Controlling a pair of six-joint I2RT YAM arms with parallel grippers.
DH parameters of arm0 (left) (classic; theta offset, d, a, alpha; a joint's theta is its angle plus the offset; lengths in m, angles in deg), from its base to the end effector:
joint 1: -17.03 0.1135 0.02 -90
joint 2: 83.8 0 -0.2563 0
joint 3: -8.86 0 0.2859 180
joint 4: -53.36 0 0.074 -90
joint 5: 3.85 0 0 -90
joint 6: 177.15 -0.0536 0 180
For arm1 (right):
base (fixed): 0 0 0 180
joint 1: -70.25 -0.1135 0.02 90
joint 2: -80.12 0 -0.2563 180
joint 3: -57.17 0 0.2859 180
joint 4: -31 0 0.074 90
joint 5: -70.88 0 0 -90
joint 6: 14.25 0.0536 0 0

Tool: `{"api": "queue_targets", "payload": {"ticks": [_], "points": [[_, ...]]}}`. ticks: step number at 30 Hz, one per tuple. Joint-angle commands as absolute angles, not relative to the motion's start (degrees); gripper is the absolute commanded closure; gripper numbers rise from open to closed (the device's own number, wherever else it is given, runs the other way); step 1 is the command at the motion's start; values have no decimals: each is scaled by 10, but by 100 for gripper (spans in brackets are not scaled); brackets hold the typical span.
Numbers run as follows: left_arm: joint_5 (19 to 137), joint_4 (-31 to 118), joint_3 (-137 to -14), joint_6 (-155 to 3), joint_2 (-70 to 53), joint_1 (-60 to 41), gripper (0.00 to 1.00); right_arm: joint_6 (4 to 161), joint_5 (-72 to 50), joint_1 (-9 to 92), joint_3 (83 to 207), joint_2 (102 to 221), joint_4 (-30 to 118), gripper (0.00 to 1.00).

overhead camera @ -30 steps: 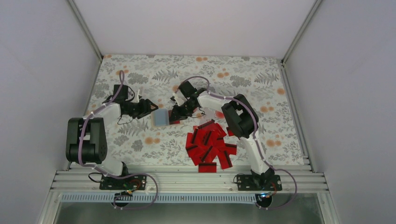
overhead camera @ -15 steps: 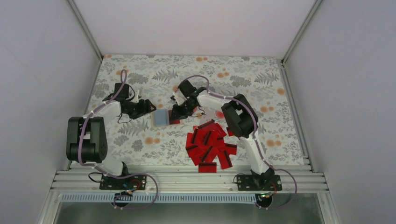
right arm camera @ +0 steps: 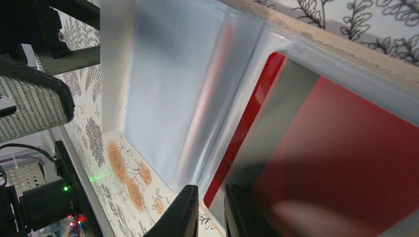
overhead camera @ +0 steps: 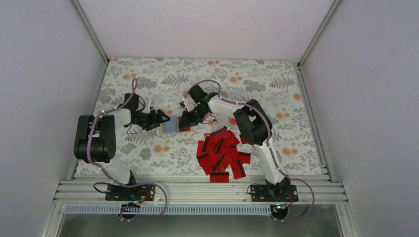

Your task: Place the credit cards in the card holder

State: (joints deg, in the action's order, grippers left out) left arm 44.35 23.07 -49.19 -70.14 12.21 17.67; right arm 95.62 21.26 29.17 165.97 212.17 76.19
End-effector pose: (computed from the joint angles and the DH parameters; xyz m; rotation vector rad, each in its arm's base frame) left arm 0.3149 -0.0322 0.0867 -0.2164 2.6723 -1.0838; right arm 0.3515 0.3525 0.0842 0.7229 -2.7734 -1.1822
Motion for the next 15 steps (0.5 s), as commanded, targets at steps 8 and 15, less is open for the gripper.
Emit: {"api": "queue_targets", "payload": {"ticks": [8, 15], "points": [[358, 265, -482, -685, 114, 176, 26, 941, 194, 293, 1666, 2151, 789, 85], [350, 231, -509, -699, 92, 162, 34, 942, 194, 297, 1668, 2150, 785, 85]]}}
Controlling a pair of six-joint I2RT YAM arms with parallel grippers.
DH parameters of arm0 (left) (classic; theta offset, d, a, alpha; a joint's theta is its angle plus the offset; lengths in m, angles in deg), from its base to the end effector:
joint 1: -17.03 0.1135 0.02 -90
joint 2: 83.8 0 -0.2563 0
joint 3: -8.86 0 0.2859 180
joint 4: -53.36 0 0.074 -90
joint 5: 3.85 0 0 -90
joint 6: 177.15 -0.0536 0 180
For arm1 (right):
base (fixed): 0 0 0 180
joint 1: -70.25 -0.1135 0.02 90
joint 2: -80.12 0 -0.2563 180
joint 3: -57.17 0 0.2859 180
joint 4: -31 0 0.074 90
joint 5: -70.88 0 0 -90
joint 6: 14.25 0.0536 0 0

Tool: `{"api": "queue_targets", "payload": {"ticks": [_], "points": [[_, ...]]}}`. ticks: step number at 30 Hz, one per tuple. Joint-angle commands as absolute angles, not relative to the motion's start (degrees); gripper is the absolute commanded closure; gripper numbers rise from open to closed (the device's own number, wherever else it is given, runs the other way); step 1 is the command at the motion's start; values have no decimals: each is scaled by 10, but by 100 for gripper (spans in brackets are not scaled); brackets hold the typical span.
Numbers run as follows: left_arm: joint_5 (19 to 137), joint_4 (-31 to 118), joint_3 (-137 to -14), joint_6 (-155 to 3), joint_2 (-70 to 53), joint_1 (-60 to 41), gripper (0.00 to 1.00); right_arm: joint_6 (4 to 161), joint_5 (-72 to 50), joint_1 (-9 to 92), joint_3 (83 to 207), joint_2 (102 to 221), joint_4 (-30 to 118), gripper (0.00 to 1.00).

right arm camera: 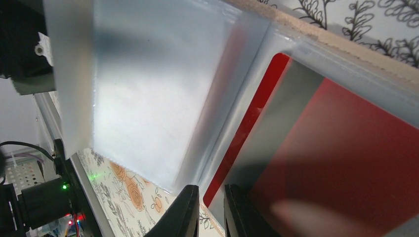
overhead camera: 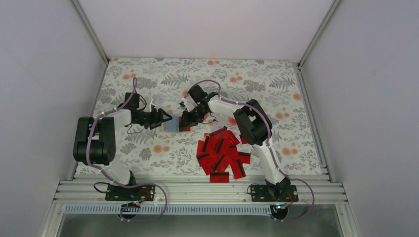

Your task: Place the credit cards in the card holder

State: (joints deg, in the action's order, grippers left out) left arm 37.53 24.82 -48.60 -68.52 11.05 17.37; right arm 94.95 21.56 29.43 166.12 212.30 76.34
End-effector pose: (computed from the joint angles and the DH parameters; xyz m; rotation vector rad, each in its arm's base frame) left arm 0.3137 -0.0384 0.0954 -0.1814 2.6048 -1.2472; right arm 0.3531 0.3511 0.0839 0.7330 -2.7700 -1.1881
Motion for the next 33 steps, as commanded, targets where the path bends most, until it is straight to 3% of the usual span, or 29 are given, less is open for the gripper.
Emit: {"api": "queue_targets", "payload": {"ticks": [1, 18, 33], "points": [[353, 225, -515, -703, 92, 159, 36, 943, 194, 297, 1668, 2150, 784, 85], [515, 136, -607, -690, 114, 66, 50, 960, 194, 310, 1660, 2116, 763, 86], [596, 108, -668, -669, 145, 1, 58, 945, 148, 341, 1602, 2005, 780, 86]]}}
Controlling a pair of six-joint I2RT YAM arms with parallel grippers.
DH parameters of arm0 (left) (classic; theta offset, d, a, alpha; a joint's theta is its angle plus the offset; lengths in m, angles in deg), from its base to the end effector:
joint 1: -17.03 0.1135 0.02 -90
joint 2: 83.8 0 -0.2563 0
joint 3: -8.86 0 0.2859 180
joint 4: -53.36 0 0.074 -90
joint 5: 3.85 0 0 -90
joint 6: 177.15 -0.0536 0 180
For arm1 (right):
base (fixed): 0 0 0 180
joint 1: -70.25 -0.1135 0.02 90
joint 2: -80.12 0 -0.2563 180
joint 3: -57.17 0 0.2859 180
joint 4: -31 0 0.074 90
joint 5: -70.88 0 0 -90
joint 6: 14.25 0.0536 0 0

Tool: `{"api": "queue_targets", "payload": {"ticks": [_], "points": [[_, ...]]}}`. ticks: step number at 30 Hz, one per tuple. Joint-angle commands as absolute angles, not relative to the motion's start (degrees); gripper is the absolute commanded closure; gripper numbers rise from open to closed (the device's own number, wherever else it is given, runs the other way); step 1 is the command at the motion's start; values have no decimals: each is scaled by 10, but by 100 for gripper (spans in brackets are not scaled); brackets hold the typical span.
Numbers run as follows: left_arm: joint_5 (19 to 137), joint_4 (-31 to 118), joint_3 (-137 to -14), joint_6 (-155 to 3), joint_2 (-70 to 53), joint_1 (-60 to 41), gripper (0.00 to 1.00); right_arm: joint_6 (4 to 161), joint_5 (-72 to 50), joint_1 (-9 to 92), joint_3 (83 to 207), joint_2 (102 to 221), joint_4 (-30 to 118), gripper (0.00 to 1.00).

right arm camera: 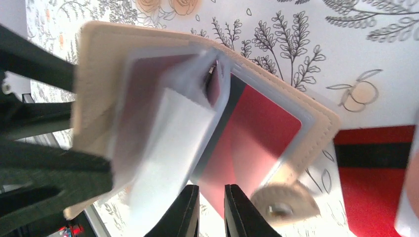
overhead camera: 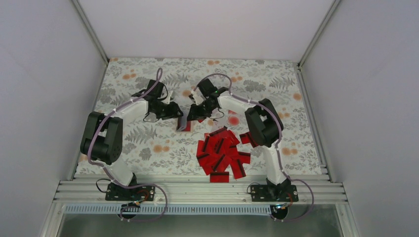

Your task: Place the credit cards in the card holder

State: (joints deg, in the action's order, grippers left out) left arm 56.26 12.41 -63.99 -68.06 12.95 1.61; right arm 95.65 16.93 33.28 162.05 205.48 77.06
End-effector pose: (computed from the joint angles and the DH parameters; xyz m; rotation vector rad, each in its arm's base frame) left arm 0.3425 -0.1222 0.1431 0.0755 2.7496 -0.8816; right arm 0.3668 0.3156 0.1149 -0.6194 2.8173 1.1081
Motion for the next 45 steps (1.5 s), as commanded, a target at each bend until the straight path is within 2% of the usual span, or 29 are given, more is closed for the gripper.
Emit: {"api": "queue_targets", "payload": {"ticks": [1, 10, 13, 16, 18, 22, 25, 30, 34, 45], "points": [[602, 104, -674, -669, 149, -2, 58, 944, 144, 344, 1595, 1996, 782, 86], [624, 93, -714, -663, 201, -47, 59, 937, 103, 394, 1526, 1908, 795, 85], [632, 88, -730, -659, 213, -59, 64, 936, 113, 411, 1500, 1890, 789, 85], [636, 95, -732, -650, 194, -59, 65, 936, 125, 420, 1481, 1888, 783, 85], [631, 88, -741, -651, 185, -58, 65, 939, 134, 423, 1471, 1889, 778, 85], [633, 62, -759, -656, 158, -46, 55, 943, 145, 426, 1462, 1890, 774, 85], [643, 34, -760, -663, 129, -23, 54, 943, 149, 428, 1460, 1892, 776, 85], [687, -7, -720, -699, 81, 29, 58, 947, 152, 429, 1456, 1896, 776, 85], [689, 5, -656, -715, 54, 64, 66, 952, 154, 429, 1455, 1904, 777, 85], [561, 142, -563, -708, 98, 72, 67, 958, 158, 429, 1453, 1915, 775, 85]]}}
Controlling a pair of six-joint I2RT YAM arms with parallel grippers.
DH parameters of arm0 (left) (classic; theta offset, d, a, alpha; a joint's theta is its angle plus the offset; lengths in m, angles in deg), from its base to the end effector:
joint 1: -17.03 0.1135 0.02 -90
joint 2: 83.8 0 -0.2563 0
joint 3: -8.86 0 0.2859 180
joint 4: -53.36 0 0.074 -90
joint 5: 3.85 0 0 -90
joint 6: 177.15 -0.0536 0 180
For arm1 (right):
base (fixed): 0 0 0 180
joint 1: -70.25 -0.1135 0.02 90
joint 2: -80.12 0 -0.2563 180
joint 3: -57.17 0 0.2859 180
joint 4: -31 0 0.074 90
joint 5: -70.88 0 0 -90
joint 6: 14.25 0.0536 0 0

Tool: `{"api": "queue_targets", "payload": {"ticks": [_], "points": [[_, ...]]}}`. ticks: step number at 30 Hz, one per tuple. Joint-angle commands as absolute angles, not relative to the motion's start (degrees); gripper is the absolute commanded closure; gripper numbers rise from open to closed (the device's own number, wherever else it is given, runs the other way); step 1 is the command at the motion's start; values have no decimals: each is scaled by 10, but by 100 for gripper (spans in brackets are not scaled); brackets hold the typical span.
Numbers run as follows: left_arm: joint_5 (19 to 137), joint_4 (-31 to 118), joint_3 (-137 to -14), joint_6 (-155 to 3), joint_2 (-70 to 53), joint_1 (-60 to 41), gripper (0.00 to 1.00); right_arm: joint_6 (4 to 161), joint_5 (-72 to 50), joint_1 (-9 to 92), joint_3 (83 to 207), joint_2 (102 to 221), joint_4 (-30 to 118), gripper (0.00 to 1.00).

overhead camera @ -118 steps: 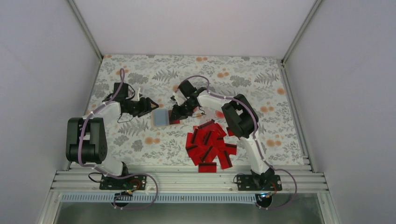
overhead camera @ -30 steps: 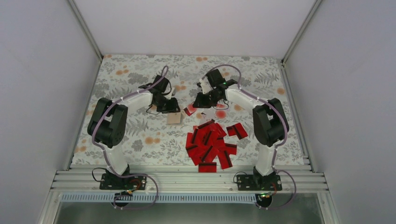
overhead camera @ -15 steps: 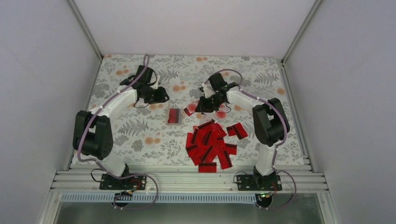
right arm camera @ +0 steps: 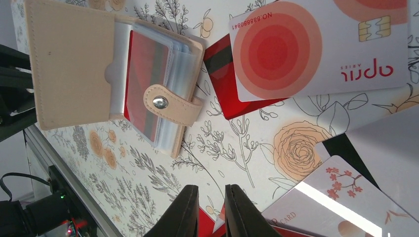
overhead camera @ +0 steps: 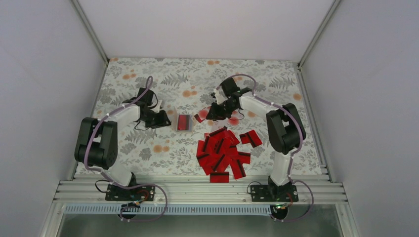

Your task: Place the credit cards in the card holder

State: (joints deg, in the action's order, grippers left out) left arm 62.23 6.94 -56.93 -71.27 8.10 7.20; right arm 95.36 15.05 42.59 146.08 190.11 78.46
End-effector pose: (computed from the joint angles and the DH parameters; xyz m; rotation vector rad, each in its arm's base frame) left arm 0.3137 -0.0764 0.1265 -0.0580 2.8605 -0.6883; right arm 0.3560 0.2206 0.1414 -0.3675 2.8460 1.0243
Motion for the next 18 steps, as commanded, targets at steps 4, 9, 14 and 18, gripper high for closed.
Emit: {"api": "queue_targets", "payload": {"ticks": [4, 9, 14, 18], "points": [[535, 160, -584, -704, 132, 64, 67, 960, 160, 429, 1455, 1929, 770, 85], [536, 146, -626, -709, 161, 34, 67, 970, 170, 432, 1467, 1954, 758, 85], [575, 119, -662, -717, 185, 1, 67, 985, 193, 433, 1469, 1976, 736, 85], [603, 109, -672, -718, 196, -12, 68, 989, 208, 433, 1472, 1987, 725, 85]]}}
